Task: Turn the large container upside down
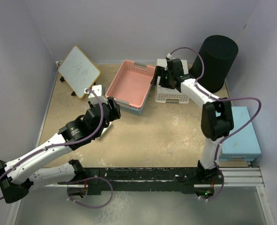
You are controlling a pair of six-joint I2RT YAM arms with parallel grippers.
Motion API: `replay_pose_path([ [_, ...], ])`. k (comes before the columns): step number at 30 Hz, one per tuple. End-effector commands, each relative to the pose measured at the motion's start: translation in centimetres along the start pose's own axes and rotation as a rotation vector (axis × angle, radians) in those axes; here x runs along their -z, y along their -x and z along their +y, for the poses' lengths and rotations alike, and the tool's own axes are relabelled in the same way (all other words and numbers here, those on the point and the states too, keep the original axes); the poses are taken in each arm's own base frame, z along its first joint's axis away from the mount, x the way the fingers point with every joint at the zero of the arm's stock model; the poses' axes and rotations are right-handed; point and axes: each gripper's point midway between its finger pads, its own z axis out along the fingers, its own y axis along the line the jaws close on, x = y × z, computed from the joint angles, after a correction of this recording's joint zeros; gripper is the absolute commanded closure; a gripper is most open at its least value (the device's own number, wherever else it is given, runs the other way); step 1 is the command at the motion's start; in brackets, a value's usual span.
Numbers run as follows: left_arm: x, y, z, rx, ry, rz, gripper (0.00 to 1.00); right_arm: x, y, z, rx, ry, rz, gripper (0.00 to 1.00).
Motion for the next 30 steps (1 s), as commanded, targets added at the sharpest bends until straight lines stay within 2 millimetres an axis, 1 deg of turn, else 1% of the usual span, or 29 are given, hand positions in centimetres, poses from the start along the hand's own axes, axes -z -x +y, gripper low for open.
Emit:
replay_pose_path([
  [1, 0.6, 1.3, 0.2, 0.048, 0.001, -0.04, 0.46, 0.1, 2.0, 4.8, -0.005, 0.14, -0.031, 0.15],
  [8, 0.9, 1.7, 0.3, 0.047, 0.003, -0.044, 0.46, -2.9, 0.3, 8.5, -0.025, 0.236, 0.041, 0.12],
  [10, 1.0, 1.8, 0.4, 0.047, 0.005, -0.045, 0.46, -3.6, 0.0, 9.9, -0.034, 0.28, 0.061, 0.11],
  [12, 1.1, 1.9, 0.6, 0.05, 0.009, -0.047, 0.46, -4.2, -0.1, 11.7, -0.043, 0.345, 0.074, 0.11],
  [14, 1.4, 2.0, 0.8, 0.055, 0.01, -0.05, 0.46, -4.3, 0.3, 14.1, -0.029, 0.427, 0.079, 0.11],
  [16, 1.5, 2.1, 0.9, 0.058, 0.012, -0.051, 0.46, -4.4, 0.2, 15.8, 0.008, 0.467, 0.092, 0.11],
  [17, 1.5, 2.1, 1.0, 0.059, 0.013, -0.052, 0.46, -4.4, 0.1, 16.1, 0.029, 0.465, 0.097, 0.1],
  [19, 1.6, 2.1, 1.0, 0.062, 0.013, -0.051, 0.46, -4.3, 0.2, 15.7, 0.045, 0.43, 0.103, 0.1],
  [22, 1.8, 2.1, 1.1, 0.069, 0.01, -0.05, 0.46, -3.7, 1.7, 12.6, 0.033, 0.313, 0.028, 0.08],
  [23, 1.8, 2.1, 1.0, 0.07, 0.009, -0.05, 0.46, -3.4, 2.4, 11.8, 0.014, 0.297, -0.002, 0.07],
  [25, 1.7, 2.0, 1.1, 0.071, 0.009, -0.05, 0.46, -3.1, 3.1, 10.0, -0.025, 0.274, -0.03, 0.07],
  [27, 1.7, 2.0, 1.1, 0.071, 0.012, -0.052, 0.46, -3.2, 3.6, 8.5, -0.039, 0.251, -0.031, 0.07],
  [30, 1.7, 2.1, 1.2, 0.075, 0.02, -0.057, 0.45, -4.0, 3.1, 7.3, -0.035, 0.214, -0.001, 0.07],
])
